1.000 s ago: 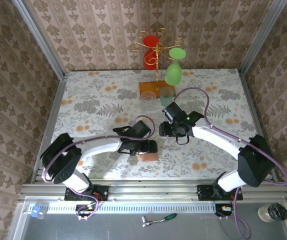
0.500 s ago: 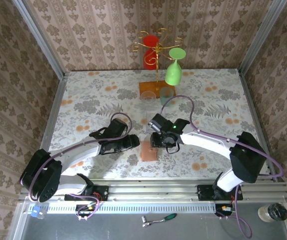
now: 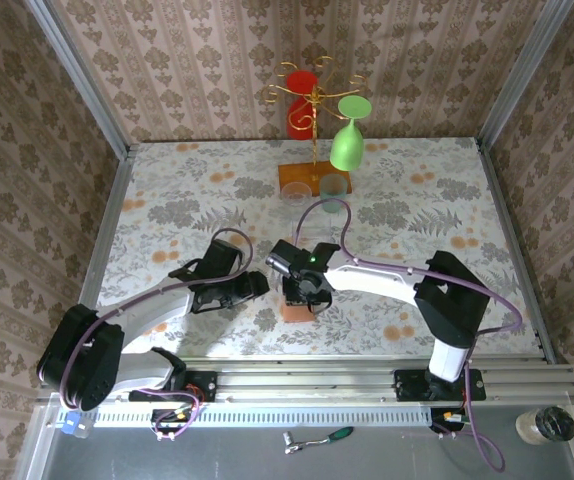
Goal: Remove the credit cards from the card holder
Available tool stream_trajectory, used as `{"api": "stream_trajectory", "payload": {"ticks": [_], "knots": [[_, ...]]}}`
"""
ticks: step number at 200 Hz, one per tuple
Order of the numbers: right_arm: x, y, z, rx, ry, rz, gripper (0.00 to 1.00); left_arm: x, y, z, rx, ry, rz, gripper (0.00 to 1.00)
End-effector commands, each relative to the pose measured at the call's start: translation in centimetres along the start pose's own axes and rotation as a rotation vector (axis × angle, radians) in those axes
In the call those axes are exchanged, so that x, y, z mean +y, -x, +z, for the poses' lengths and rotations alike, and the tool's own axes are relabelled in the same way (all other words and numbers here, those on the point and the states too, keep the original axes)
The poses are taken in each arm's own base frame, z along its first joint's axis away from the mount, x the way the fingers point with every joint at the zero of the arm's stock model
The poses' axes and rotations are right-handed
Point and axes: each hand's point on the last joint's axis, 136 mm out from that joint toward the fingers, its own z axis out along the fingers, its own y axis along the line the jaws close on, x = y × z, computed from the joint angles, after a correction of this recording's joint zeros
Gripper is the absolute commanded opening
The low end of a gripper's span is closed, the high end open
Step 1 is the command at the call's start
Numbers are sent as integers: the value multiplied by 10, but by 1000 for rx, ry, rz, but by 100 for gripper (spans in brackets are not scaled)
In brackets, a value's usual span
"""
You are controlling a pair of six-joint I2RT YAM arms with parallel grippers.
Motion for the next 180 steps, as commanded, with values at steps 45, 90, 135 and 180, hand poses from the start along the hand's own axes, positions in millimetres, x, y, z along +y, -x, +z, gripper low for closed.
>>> {"api": "stream_trajectory", "payload": {"ticks": [45,90,135,180], "knots": [[-19,-1,5,10,-125,28,33,-2,2,0,4,-33,27,59],[-16,0,10,17,-134,14,33,-2,1,3,15,-34,26,59],[-15,1,18,28,-143,0,33,-6,2,2,15,-46,33,59],[-18,-8,30,62,-140,-1,31,-12,2,1,25,-64,42,56]]}}
